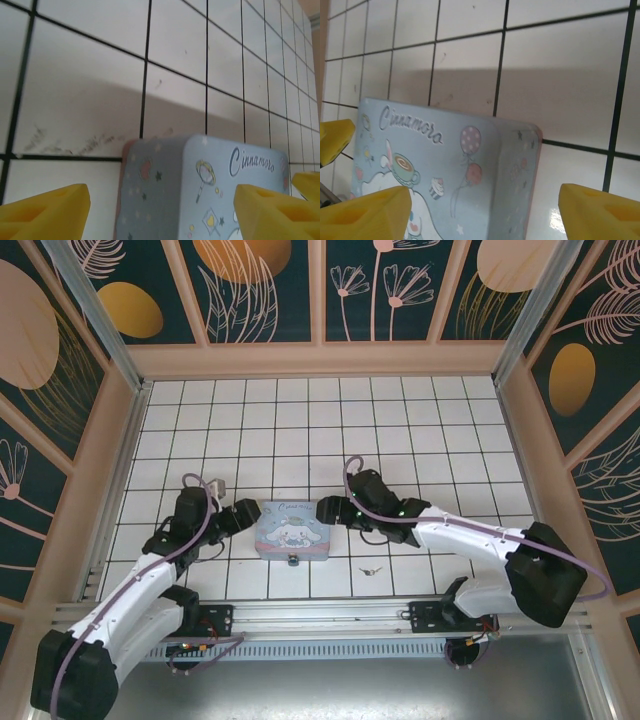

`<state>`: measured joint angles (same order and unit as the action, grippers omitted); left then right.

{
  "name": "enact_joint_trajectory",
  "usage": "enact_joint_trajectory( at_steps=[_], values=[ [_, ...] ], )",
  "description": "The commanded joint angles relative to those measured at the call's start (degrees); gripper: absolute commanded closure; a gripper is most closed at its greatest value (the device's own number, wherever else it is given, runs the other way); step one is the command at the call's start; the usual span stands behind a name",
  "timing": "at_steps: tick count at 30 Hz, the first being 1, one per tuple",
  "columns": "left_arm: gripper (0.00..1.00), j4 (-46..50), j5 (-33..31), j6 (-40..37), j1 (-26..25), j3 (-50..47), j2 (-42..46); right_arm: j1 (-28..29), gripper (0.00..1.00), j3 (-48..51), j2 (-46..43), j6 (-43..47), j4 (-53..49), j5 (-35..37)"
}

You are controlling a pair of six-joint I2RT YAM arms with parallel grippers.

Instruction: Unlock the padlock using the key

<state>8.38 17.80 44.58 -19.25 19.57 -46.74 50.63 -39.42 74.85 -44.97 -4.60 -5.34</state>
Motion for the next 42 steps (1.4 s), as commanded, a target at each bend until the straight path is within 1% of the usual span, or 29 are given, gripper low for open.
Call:
enact_joint_trajectory(
  at_steps=[1,8,11,13,15,17,22,27,34,38,42],
  values=[
    [0.25,-1.73,0.66,3.00,-2.41,-0.50,1.01,1.63,0.25,1.65,0.45,-4.30,-0.96,2.72],
    [0.31,-2.19,0.46,4.48,-6.69,-1.79,0.13,2.81,0.37,2.08,1.84,-6.12,2.07,0.62],
    [0.33,-4.27,1.17,5.13,-8.17,-2.82,-1.55,2.81,0.46,1.54,3.22,-6.19,2.94,0.09],
    [0.34,-6.21,1.18,5.81,-9.08,-3.29,-2.71,2.72,0.54,1.11,4.14,-6.11,3.46,0.15],
    [0.36,-8.80,1.28,6.55,-9.73,-3.53,-4.28,2.29,0.65,0.28,5.28,-5.88,3.73,0.20],
    [0.37,-11.23,1.27,6.84,-9.93,-3.21,-6.50,1.49,0.70,-0.74,6.19,-5.57,3.84,0.54],
    [0.38,-17.70,0.26,7.05,-10.02,-0.57,-13.49,-2.71,0.70,-2.87,8.21,-4.67,5.03,-0.04],
    [0.38,-21.98,-0.87,5.45,-10.11,5.51,-23.08,-7.56,0.71,-5.55,11.63,-3.53,6.72,-1.12],
    [0.34,-23.22,-3.19,1.14,-10.11,16.45,-35.32,-13.30,0.70,-10.34,18.72,-2.52,8.38,-2.43],
    [0.32,-22.20,-4.65,-1.19,-10.00,21.05,-40.10,-14.48,0.70,-12.38,22.38,-2.72,8.66,-3.29],
    [0.29,-21.01,-6.89,-2.63,-10.04,22.97,-41.93,-14.51,0.69,-12.64,23.46,-3.60,9.72,-4.75]
  ],
)
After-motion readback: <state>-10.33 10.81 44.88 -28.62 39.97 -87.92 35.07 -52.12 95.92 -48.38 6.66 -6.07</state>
